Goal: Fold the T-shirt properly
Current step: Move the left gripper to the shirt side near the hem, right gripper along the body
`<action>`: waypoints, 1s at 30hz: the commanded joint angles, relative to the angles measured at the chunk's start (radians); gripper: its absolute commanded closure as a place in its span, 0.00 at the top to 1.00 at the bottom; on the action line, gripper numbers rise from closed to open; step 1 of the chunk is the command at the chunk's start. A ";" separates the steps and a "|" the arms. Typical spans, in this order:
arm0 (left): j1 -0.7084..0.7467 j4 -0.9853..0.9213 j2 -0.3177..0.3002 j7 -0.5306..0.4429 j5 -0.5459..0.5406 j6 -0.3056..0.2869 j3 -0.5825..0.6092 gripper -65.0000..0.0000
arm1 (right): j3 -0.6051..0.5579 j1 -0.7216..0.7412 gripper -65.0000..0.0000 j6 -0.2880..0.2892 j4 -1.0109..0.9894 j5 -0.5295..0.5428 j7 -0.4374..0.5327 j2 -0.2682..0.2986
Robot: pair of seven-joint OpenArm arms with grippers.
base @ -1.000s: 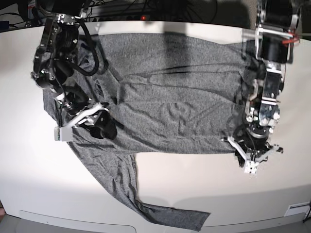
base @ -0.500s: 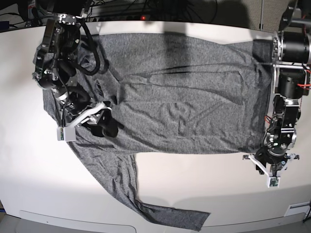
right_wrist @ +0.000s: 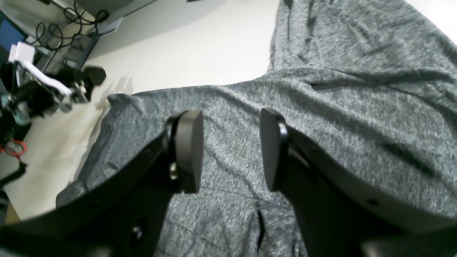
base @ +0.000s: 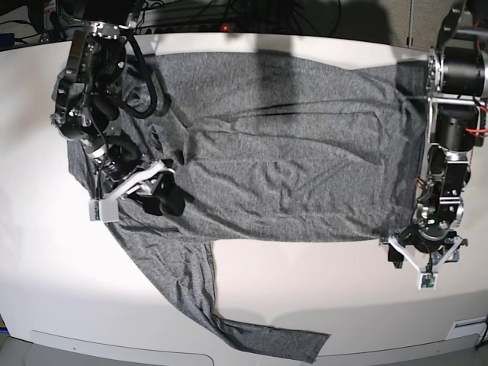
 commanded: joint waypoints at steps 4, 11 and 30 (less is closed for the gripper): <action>0.007 0.016 -0.010 -0.320 0.000 0.006 -0.003 0.70 | 0.001 0.014 0.40 0.012 0.018 0.019 0.023 0.008; 0.071 0.016 -0.002 -0.310 -0.224 0.006 -0.003 0.70 | 0.002 0.014 0.40 0.012 0.018 0.019 0.019 0.008; -0.062 0.019 -0.010 0.135 -0.067 -0.171 -0.003 0.69 | 0.001 0.014 0.40 0.012 0.018 0.019 0.019 0.008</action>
